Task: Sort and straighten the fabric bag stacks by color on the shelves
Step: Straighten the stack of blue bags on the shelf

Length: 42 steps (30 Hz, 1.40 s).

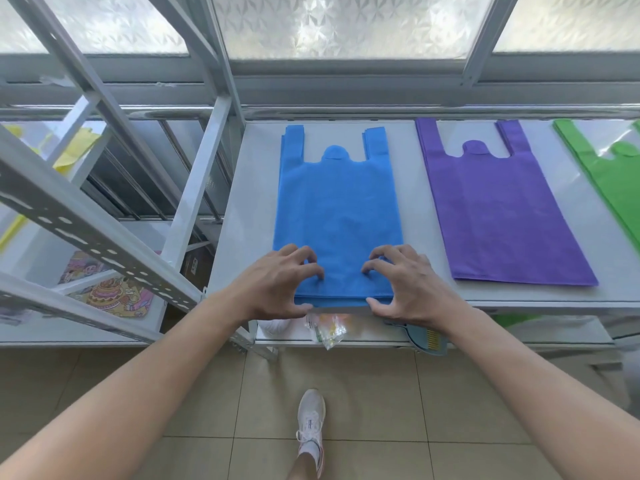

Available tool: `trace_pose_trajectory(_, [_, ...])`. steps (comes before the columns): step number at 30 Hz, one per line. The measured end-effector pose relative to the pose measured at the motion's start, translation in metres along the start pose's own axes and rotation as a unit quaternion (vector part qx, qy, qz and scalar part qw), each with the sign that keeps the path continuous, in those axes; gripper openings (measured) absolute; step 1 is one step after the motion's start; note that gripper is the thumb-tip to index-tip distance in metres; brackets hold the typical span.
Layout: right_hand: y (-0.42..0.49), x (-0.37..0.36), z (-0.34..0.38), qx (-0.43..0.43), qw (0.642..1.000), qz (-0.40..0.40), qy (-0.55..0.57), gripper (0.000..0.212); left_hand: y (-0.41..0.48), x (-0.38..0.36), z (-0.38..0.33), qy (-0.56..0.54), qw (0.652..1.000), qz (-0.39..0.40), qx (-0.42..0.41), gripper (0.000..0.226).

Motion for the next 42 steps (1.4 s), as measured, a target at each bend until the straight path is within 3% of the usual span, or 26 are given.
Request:
trace_pose_trajectory(6, [0.002, 0.001, -0.002, 0.036, 0.998, 0.038, -0.032, 0.052, -0.001, 0.008, 0.008, -0.061, 0.997, 0.05, 0.006, 0.041])
trace_pose_trajectory(13, [0.008, -0.001, -0.007, 0.044, 0.997, 0.044, -0.047, 0.053, 0.007, -0.005, -0.011, 0.091, 0.994, 0.055, 0.009, 0.051])
trace_pose_trajectory(15, [0.009, -0.001, -0.012, 0.029, 0.999, 0.022, -0.004, 0.051, 0.008, -0.003, -0.007, 0.075, 0.996, 0.037, 0.015, 0.053])
trace_pose_trajectory(18, [0.009, 0.005, -0.025, -0.007, 0.997, -0.005, 0.081, 0.042, 0.004, 0.006, 0.005, -0.038, 0.997, -0.035, 0.063, 0.048])
trace_pose_trajectory(22, [0.012, 0.011, -0.039, -0.017, 0.986, -0.013, 0.168, 0.029, -0.01, 0.012, 0.025, -0.134, 0.971, -0.143, 0.134, 0.029])
trace_pose_trajectory(24, [0.01, 0.008, -0.05, -0.052, 0.985, -0.025, 0.162, 0.024, -0.021, 0.013, 0.036, -0.166, 0.951, -0.189, 0.177, 0.028])
trace_pose_trajectory(28, [-0.003, 0.009, -0.069, -0.18, 0.964, -0.06, 0.187, 0.027, -0.041, 0.019, 0.033, -0.152, 0.897, -0.322, 0.263, 0.054])
trace_pose_trajectory(31, [-0.007, 0.003, -0.072, -0.23, 0.932, -0.009, 0.281, 0.038, -0.046, 0.014, 0.034, -0.315, 0.808, -0.359, 0.345, 0.062])
trace_pose_trajectory(35, [-0.01, -0.007, -0.075, -0.296, 0.827, 0.009, 0.477, 0.042, -0.039, 0.006, 0.04, -0.543, 0.668, -0.33, 0.388, 0.029])
trace_pose_trajectory(37, [-0.008, -0.011, -0.078, -0.324, 0.804, 0.025, 0.498, 0.034, -0.033, 0.006, 0.047, -0.608, 0.608, -0.314, 0.402, 0.029])
trace_pose_trajectory(39, [-0.004, -0.015, -0.079, -0.33, 0.816, 0.047, 0.472, 0.029, -0.027, 0.007, 0.054, -0.623, 0.598, -0.271, 0.425, 0.041])
trace_pose_trajectory(42, [0.002, -0.016, -0.072, -0.325, 0.833, 0.062, 0.443, 0.034, -0.019, 0.006, 0.059, -0.587, 0.644, -0.226, 0.435, 0.03])
Point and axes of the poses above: each hand's wrist, its own y-axis towards the middle knuckle, its own x-axis out of the back of the hand, z = x × y, the point moved 6 cm from there along y, towards the middle knuckle, and after that the axes turned 14 degrees about -y, right-handed, at the moved point
